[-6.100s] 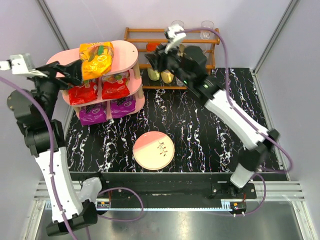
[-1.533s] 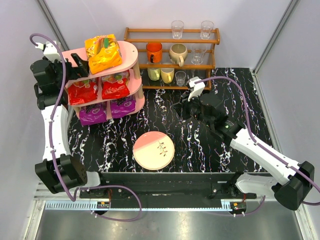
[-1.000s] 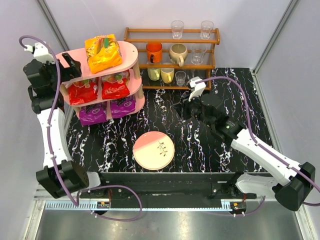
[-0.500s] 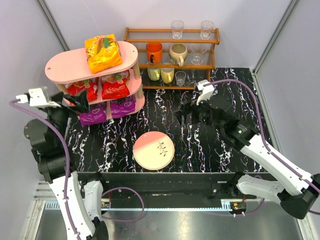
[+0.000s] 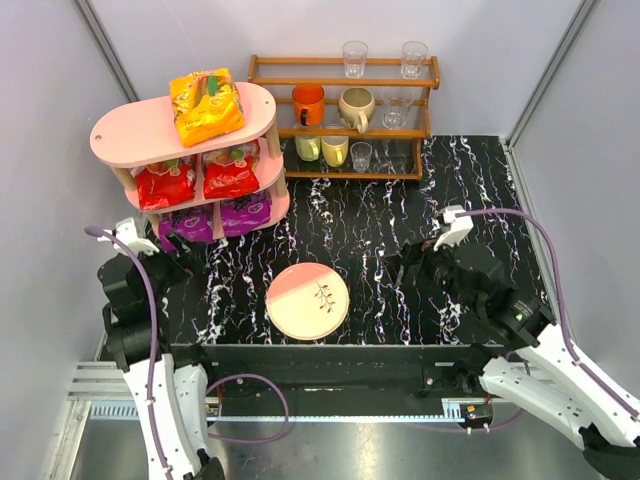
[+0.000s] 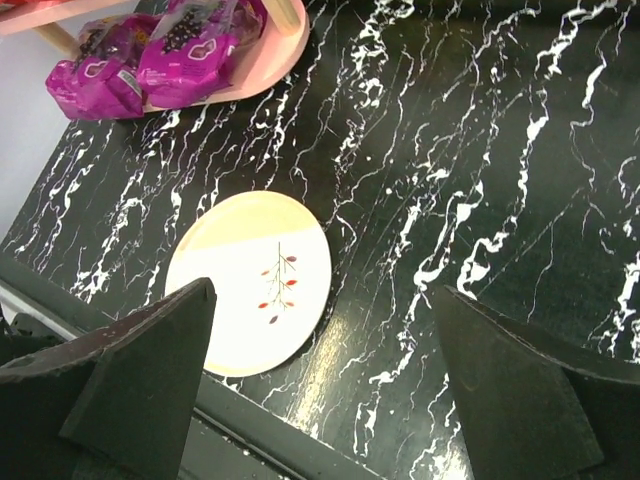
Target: Place and organize the candy bags onto the shelf
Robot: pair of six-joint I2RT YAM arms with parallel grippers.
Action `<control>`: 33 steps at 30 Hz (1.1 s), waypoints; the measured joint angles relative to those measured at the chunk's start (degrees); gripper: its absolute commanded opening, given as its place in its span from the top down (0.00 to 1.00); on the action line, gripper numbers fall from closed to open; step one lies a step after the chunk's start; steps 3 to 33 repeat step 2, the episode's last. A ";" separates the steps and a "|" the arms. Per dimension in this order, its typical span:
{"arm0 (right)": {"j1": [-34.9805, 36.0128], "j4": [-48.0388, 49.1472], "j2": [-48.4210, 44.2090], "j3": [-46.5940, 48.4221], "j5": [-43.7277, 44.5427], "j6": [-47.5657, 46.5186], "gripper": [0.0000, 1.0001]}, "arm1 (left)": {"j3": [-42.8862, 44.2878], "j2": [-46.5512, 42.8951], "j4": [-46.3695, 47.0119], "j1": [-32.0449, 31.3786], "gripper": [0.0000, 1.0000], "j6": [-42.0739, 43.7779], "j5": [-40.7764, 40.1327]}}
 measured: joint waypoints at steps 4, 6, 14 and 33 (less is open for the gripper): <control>0.00 -0.63 -0.96 -0.94 0.46 1.14 0.00 | -0.79 -1.01 0.13 0.00 0.01 -0.22 1.51; 0.00 -0.63 -0.96 -0.94 0.46 1.14 0.00 | -0.79 -1.01 0.13 0.00 0.01 -0.22 1.51; 0.00 -0.63 -0.96 -0.94 0.46 1.14 0.00 | -0.79 -1.01 0.13 0.00 0.01 -0.22 1.51; 0.00 -0.63 -0.96 -0.94 0.46 1.14 0.00 | -0.79 -1.01 0.13 0.00 0.01 -0.22 1.51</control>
